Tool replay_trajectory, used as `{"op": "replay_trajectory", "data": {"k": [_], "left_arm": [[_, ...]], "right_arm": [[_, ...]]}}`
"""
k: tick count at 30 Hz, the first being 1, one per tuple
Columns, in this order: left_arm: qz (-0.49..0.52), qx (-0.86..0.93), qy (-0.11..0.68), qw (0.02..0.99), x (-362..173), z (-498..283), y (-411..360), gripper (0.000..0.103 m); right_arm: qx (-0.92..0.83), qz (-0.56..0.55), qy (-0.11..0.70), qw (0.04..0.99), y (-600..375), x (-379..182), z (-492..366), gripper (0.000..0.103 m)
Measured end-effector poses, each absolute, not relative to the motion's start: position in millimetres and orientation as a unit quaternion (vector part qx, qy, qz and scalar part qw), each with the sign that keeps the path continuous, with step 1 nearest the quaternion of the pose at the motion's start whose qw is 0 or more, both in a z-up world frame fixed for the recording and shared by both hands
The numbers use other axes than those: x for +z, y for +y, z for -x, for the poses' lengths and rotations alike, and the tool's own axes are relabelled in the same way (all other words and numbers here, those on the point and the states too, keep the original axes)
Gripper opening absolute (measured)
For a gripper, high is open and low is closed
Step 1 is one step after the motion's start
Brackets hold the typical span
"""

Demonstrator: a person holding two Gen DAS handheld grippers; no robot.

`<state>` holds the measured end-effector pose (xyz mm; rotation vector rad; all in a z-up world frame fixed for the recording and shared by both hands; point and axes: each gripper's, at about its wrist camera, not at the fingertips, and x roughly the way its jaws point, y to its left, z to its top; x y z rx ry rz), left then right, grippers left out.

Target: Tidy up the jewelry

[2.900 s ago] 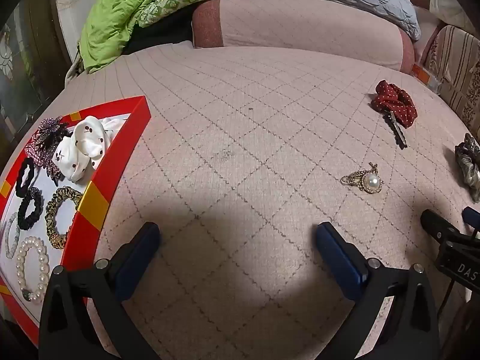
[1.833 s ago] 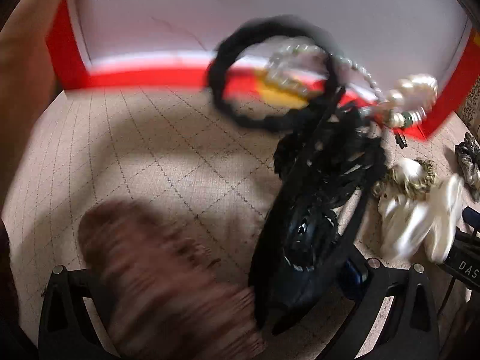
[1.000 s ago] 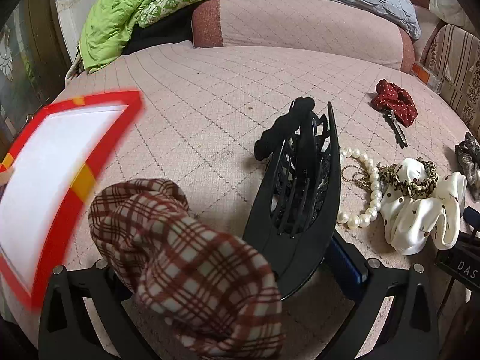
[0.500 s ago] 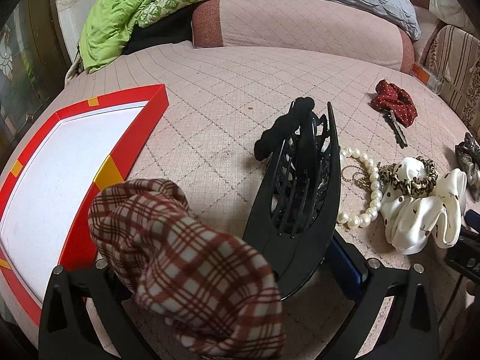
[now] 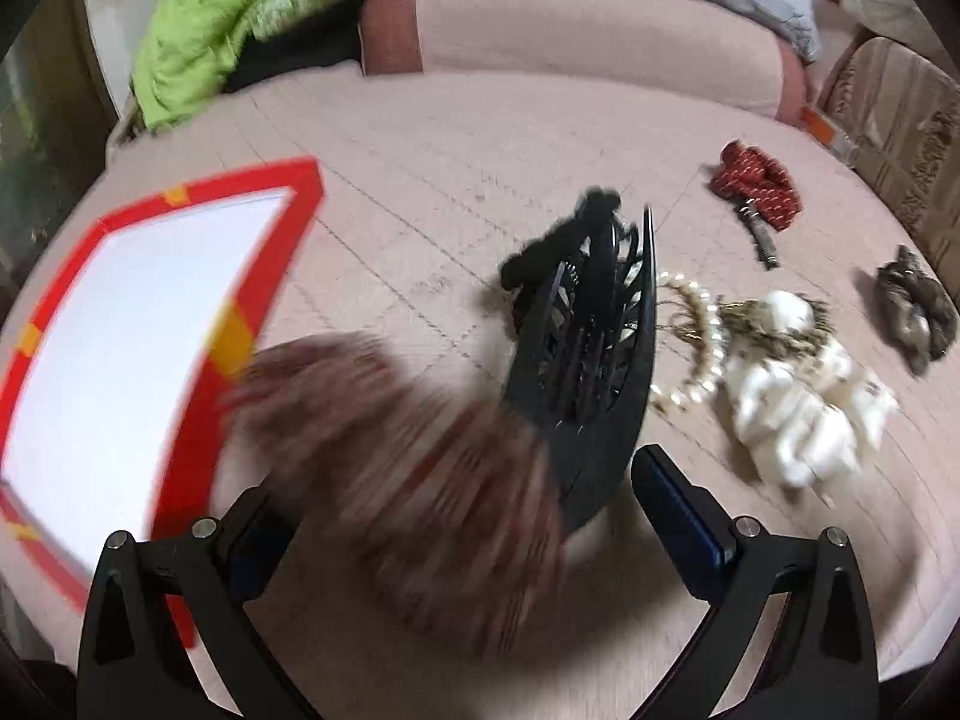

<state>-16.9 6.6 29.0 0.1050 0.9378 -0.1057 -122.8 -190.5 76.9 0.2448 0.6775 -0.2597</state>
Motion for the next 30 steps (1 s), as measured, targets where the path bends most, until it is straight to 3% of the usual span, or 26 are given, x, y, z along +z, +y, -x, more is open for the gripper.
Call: {"op": "replay_trajectory", "data": {"k": [11,30], "left_arm": [[-0.05,-0.073,0.331,0.939,129,94,24,0.103],[-0.027,-0.061,0.316,0.947,145,118,66,0.103]], "right_arm": [[-0.094,-0.087,0.288,0.949,-154,123,170,0.103],[-0.078,-0.056,0.281,0.955,-123,142,186,0.103]]}}
